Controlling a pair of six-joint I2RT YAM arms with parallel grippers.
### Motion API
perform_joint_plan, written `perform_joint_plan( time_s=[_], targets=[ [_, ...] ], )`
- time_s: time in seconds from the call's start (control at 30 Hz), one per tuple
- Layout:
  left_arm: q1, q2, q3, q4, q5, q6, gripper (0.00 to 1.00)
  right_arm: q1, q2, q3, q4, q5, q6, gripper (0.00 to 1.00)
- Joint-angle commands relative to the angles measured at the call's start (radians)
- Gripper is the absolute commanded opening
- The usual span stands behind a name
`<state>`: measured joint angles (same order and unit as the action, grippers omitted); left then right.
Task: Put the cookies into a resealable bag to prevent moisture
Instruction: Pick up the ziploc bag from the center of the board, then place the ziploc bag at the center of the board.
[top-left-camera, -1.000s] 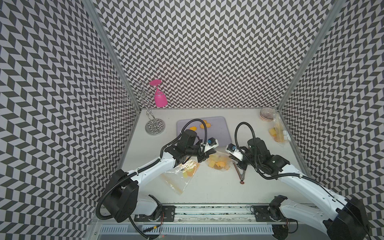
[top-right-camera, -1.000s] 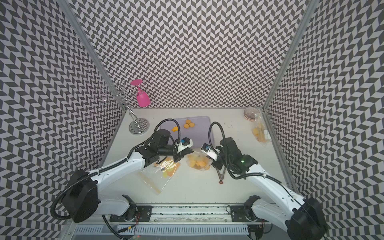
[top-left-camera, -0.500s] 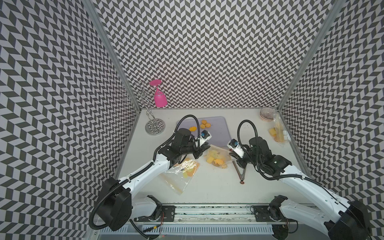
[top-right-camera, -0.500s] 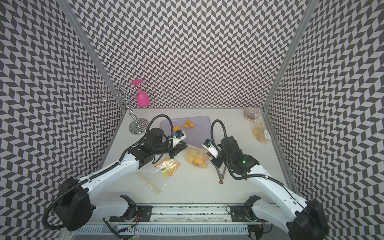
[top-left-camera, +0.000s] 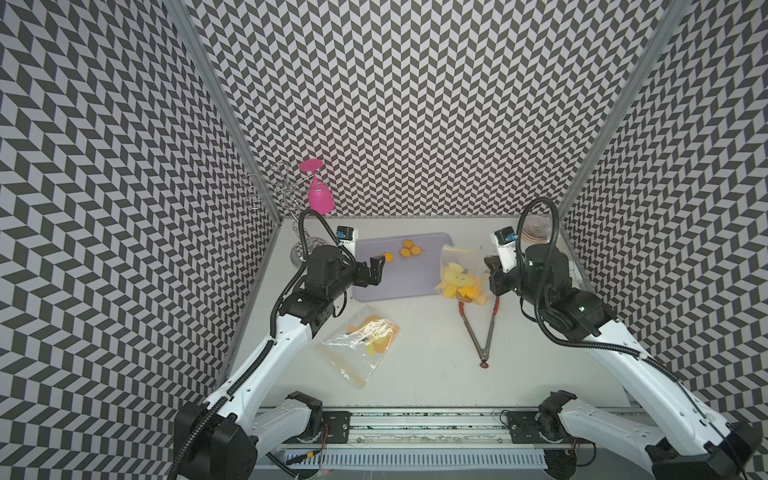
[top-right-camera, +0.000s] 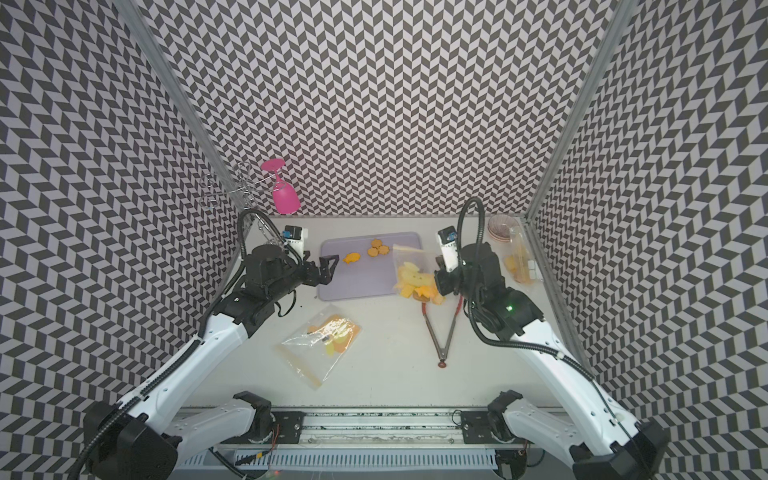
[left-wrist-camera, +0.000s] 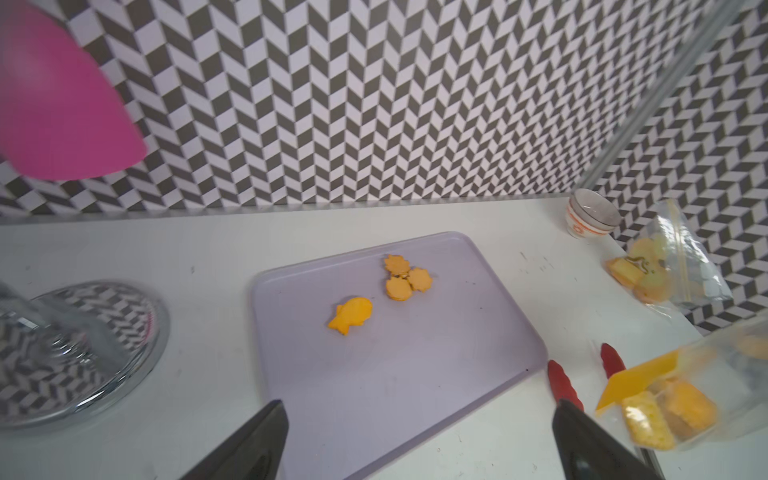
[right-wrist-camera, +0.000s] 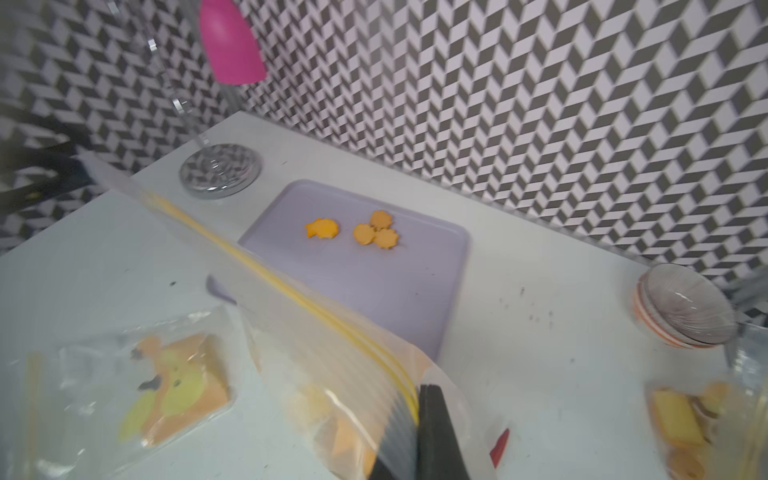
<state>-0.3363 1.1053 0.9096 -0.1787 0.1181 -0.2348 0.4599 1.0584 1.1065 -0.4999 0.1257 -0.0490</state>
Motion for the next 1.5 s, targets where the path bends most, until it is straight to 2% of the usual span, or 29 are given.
perform_joint_plan(
  time_s=[0.0, 0.13, 0.33, 0.63, 1.0, 1.03, 1.07, 1.1, 1.2, 1.23, 1.37, 1.47],
  targets=[
    [0.006, -0.006, 0.037, -0.074, 0.055, -0.039, 0.99, -0.074, 0.063, 0.06, -0.054, 0.138, 0.045, 0.0],
    [0.006, 0.004, 0.068, -0.137, 0.108, -0.026, 0.99, -0.179, 0.167, 0.129, -0.069, 0.15, 0.039, 0.0],
    [0.007, -0.051, 0.042, -0.163, 0.111, -0.024, 0.99, -0.344, 0.301, 0.161, -0.016, 0.081, 0.03, 0.0],
    [0.006, -0.105, 0.008, -0.216, 0.086, -0.052, 0.99, -0.52, 0.456, 0.171, 0.017, 0.158, 0.044, 0.0],
    [0.018, -0.148, -0.05, -0.223, 0.024, -0.146, 0.99, -0.584, 0.485, 0.194, 0.002, 0.175, 0.092, 0.0],
    [0.023, -0.148, -0.052, -0.229, 0.006, -0.152, 0.99, -0.583, 0.481, 0.19, 0.01, 0.164, 0.099, 0.08],
    [0.026, -0.145, -0.052, -0.238, -0.011, -0.166, 0.99, -0.583, 0.474, 0.187, 0.016, 0.144, 0.098, 0.24],
    [0.031, -0.141, -0.052, -0.255, -0.037, -0.193, 0.99, -0.582, 0.463, 0.185, 0.02, 0.103, 0.082, 0.45],
    [0.053, -0.134, -0.059, -0.307, -0.1, -0.247, 0.99, -0.566, 0.396, 0.157, 0.05, 0.022, 0.075, 0.94],
    [0.066, -0.139, -0.067, -0.32, -0.112, -0.271, 0.99, -0.551, 0.356, 0.131, 0.08, 0.024, 0.084, 1.0],
    [0.099, -0.194, -0.119, -0.351, -0.124, -0.37, 0.99, -0.44, 0.175, 0.012, 0.196, 0.024, 0.164, 1.0],
    [0.1, -0.247, -0.159, -0.4, -0.166, -0.453, 0.99, -0.241, 0.053, -0.096, 0.28, 0.002, 0.233, 0.99]
  ],
)
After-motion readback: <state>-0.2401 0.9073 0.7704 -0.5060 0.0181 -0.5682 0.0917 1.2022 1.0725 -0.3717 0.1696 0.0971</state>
